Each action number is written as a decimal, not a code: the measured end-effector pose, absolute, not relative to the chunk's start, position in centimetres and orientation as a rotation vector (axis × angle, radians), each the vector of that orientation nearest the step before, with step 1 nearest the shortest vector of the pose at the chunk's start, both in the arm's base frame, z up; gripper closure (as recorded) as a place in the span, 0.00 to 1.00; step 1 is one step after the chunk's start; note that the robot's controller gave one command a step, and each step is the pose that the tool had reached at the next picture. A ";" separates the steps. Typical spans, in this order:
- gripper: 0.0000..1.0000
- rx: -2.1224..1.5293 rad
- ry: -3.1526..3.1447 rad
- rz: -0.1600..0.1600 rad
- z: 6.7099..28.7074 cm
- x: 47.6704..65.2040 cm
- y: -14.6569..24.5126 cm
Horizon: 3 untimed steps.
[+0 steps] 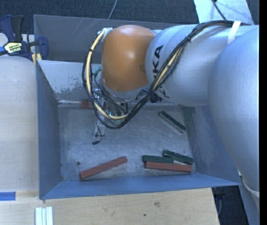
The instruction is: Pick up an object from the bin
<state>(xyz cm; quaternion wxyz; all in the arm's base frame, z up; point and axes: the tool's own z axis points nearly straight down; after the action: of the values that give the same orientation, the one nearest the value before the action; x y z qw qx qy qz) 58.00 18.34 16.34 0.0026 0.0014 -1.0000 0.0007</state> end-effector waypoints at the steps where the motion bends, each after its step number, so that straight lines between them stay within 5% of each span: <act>1: 0.00 -0.001 -3.145 -0.001 16.8 58.2 18.3; 2: 0.00 0.174 -3.142 -0.002 12.5 54.7 16.4; 3: 0.00 0.449 -3.105 0.001 12.8 49.4 12.9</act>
Offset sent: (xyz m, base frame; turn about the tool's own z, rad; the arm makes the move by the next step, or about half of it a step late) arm -0.0769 -0.0438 -0.0934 -0.2371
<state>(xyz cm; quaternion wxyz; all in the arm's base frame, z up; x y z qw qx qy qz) 49.44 12.94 12.78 0.0019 0.1432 -0.9897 0.0003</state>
